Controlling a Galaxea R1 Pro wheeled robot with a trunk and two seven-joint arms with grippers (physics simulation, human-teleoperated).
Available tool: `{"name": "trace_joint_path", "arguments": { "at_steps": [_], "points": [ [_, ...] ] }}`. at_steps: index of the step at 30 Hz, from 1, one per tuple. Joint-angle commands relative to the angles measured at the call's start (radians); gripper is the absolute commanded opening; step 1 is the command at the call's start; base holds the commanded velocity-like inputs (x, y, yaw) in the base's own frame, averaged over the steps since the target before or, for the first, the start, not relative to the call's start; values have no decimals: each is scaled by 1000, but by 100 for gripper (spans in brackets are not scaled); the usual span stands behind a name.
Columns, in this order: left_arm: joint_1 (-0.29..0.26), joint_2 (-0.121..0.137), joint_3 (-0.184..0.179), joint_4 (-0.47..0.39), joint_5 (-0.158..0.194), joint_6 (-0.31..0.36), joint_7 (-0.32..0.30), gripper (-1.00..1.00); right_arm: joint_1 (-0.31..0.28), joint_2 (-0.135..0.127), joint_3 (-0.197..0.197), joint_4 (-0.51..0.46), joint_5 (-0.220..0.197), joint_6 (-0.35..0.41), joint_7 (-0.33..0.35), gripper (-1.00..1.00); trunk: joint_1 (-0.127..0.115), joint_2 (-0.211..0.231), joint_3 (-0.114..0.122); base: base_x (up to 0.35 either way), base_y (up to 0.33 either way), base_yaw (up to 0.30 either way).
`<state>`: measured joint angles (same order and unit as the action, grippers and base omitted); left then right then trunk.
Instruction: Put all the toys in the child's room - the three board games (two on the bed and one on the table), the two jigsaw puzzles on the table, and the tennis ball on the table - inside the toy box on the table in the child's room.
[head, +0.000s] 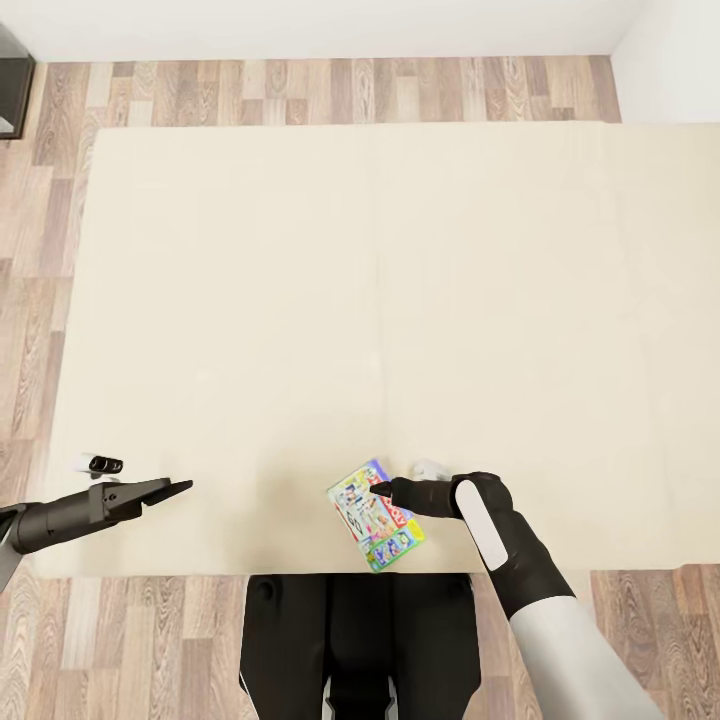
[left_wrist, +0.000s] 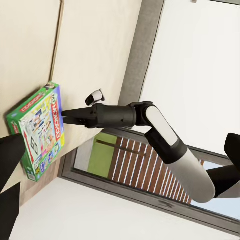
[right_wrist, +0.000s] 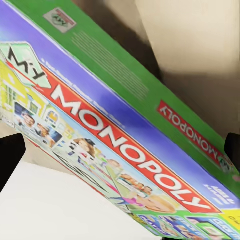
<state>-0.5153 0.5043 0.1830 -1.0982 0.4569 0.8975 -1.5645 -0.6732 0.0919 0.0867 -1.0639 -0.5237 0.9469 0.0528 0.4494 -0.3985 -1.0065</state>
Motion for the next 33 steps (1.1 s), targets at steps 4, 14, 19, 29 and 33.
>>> {"name": "trace_joint_path", "arguments": {
  "at_steps": [4, 14, 19, 29, 33],
  "points": [
    [0, 0, 0, 0, 0, 11, -4, 100, 0, 0, -1, -1, 7, 4, 6, 100, 1, -2, -1, 0, 90, 0],
    [0, 0, 0, 0, 0, 11, -5, 100, 0, 0, -1, -1, 7, 4, 6, 100, 1, -2, -1, 0, 109, 0],
    [0, 0, 0, 0, 0, 11, -5, 100, 0, 0, -1, -1, 6, 4, 6, 100, 1, -2, -1, 0, 112, 0],
    [0, 0, 1, 0, 0, 11, -5, 100, 0, 1, -1, -1, 6, 4, 6, 100, 1, -2, -1, 0, 136, 0],
    [0, 0, 0, 0, 0, 11, -5, 100, 0, 2, -1, -1, 6, 4, 6, 100, 1, -2, -1, 0, 83, 0]
  ]
}}
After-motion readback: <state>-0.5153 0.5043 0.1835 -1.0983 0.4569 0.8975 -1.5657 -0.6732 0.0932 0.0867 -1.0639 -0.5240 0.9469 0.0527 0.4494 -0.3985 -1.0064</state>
